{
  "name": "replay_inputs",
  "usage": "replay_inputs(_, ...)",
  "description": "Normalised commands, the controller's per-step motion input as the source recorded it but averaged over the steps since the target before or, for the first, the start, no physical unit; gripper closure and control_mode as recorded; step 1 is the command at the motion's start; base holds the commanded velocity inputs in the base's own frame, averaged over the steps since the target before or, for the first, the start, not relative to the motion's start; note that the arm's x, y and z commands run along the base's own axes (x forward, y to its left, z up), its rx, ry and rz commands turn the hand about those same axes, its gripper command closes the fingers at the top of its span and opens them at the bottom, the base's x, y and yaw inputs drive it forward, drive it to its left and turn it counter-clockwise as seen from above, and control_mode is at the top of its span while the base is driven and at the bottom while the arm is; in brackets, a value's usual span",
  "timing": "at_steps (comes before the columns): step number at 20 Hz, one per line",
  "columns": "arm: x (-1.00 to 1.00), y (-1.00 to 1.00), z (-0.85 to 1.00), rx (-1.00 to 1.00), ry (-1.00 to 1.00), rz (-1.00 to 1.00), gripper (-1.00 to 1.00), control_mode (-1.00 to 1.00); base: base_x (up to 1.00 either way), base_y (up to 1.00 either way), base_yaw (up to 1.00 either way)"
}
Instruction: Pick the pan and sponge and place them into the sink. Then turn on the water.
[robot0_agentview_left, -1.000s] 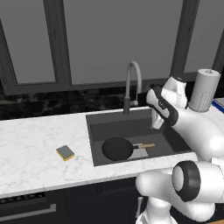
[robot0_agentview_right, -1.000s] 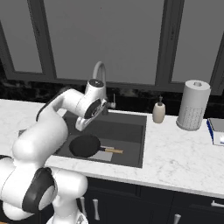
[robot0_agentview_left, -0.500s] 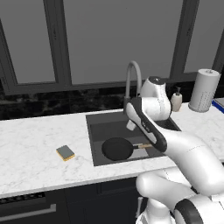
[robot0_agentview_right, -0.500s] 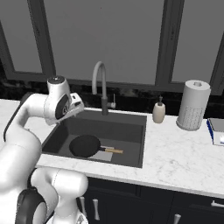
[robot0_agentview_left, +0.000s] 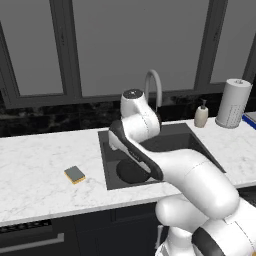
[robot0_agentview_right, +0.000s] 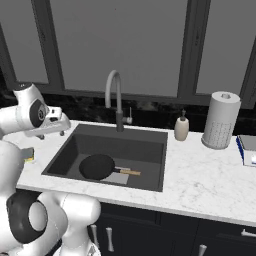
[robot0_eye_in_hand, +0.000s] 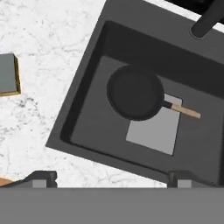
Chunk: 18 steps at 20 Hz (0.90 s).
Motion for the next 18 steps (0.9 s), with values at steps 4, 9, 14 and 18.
replay_inputs(4,0.27,0.69,-0.23,-0.02,0.25,-0.08,-1.0,-1.0,0.0,0.0,0.0)
replay_inputs(9,0.26,0.68,-0.47,0.0,0.02,-0.01,-1.0,-1.0,0.0,0.0,0.0)
replay_inputs(14,0.44,1.0,-0.72,0.04,0.03,0.0,-1.0,-1.0,0.0,0.0,0.0)
replay_inputs(18,0.53,0.86,-0.58,0.02,0.06,0.07,-1.0,-1.0,0.0,0.0,0.0)
